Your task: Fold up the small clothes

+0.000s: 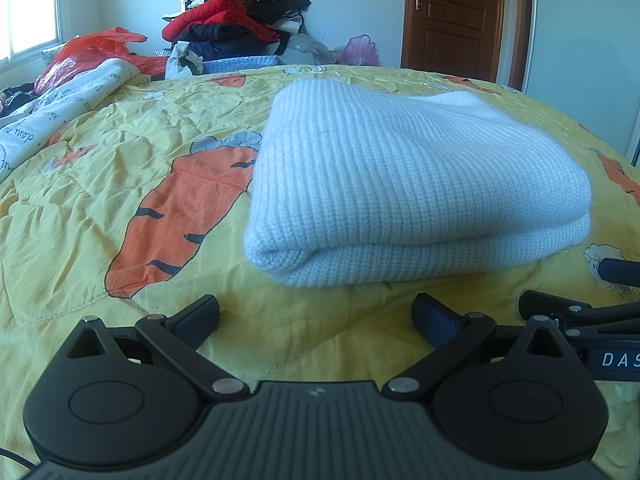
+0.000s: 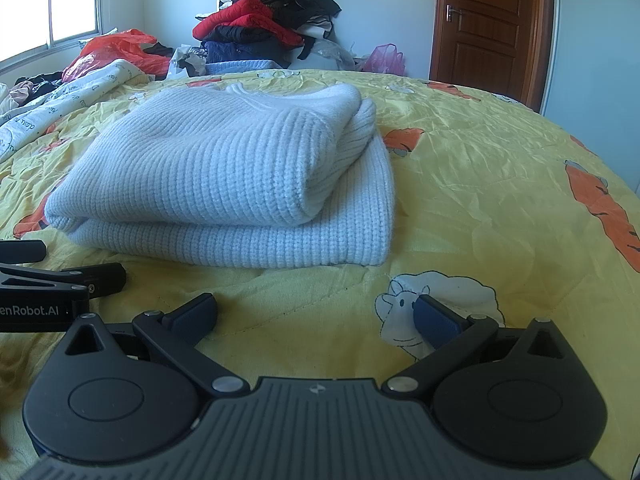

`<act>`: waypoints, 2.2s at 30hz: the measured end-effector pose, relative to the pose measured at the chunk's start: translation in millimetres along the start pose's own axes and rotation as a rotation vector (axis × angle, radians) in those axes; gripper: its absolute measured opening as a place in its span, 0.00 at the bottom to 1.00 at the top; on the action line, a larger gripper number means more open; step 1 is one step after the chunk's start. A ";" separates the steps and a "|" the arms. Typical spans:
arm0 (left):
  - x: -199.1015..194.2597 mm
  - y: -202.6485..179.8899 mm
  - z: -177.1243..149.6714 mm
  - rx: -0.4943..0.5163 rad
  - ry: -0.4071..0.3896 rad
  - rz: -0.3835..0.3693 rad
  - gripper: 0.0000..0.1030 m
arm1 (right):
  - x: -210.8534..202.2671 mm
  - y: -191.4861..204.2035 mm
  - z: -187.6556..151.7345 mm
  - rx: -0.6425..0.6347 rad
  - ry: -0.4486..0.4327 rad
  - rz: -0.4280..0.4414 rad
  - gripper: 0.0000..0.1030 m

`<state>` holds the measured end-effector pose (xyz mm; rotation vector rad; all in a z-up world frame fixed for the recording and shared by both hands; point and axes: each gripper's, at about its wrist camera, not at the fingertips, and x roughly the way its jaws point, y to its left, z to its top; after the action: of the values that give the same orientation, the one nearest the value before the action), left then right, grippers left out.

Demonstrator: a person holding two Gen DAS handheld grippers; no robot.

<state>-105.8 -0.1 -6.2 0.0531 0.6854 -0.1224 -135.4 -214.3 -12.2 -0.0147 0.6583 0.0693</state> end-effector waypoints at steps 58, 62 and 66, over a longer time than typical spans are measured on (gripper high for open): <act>-3.2 4.8 0.9 -0.025 0.004 -0.001 1.00 | -0.3 0.0 -0.4 0.001 0.002 0.001 0.99; -29.0 19.7 0.0 -0.125 -0.051 -0.008 1.00 | -8.9 -2.6 0.9 0.007 0.019 0.003 0.99; -57.0 22.2 3.7 -0.100 -0.053 -0.082 1.00 | -34.9 -4.3 -6.0 0.047 0.019 0.049 1.00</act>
<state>-144.3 27.0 33.0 -0.0738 0.6403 -0.1673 -166.3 -220.9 4.4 0.0460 0.6793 0.1006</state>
